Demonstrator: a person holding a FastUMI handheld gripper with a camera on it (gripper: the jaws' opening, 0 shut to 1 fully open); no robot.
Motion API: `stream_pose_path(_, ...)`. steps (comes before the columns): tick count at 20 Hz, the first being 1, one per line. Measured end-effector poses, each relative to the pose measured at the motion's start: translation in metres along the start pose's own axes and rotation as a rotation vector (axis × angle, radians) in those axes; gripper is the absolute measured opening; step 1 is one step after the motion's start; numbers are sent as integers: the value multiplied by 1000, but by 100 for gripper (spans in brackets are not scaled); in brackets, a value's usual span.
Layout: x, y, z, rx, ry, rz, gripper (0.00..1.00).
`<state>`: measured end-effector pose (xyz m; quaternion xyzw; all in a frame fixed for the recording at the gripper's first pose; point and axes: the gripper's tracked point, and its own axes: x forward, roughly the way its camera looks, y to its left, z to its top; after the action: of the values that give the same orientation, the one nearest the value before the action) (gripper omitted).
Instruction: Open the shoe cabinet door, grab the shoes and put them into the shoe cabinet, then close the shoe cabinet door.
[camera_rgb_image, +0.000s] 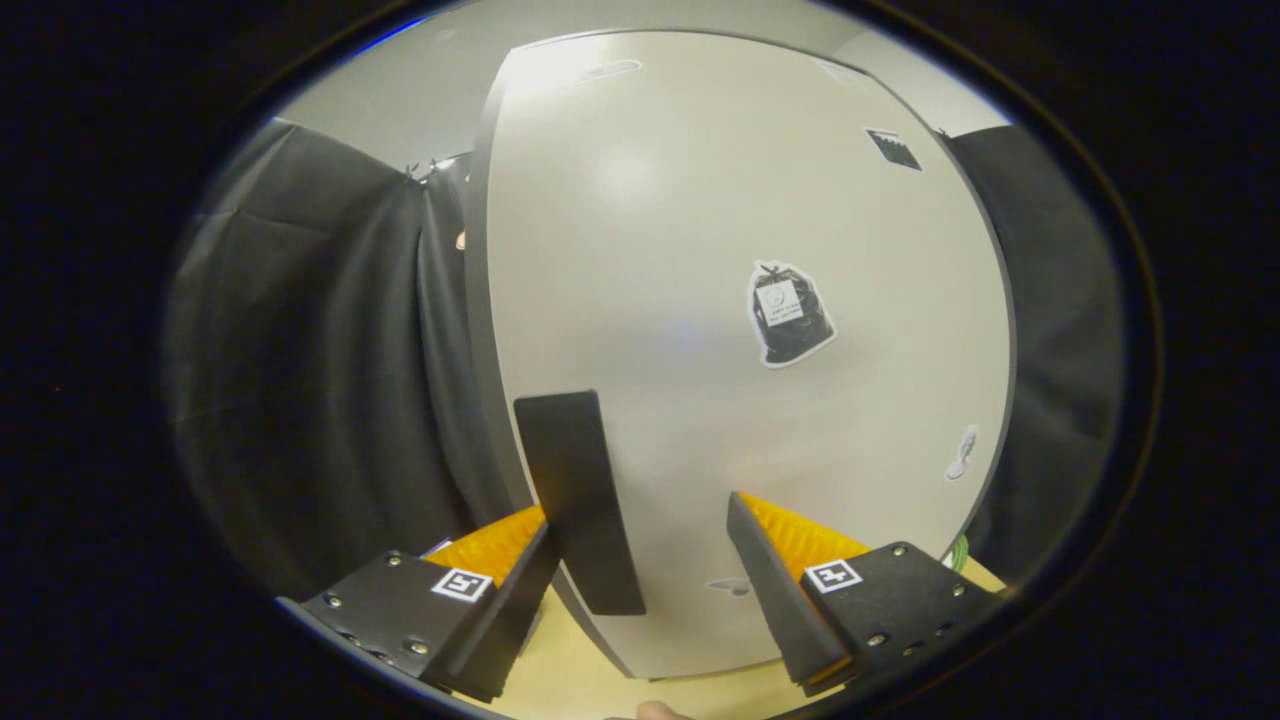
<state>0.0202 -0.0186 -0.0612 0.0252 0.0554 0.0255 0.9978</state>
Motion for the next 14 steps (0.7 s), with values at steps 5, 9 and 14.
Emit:
stream_pose_path(5,-13,4,0,-9,0,1,98)
stream_pose_path(9,-27,6,4,-3,-13,5,98)
stream_pose_path(14,-48,5,15,-1,-41,5,98)
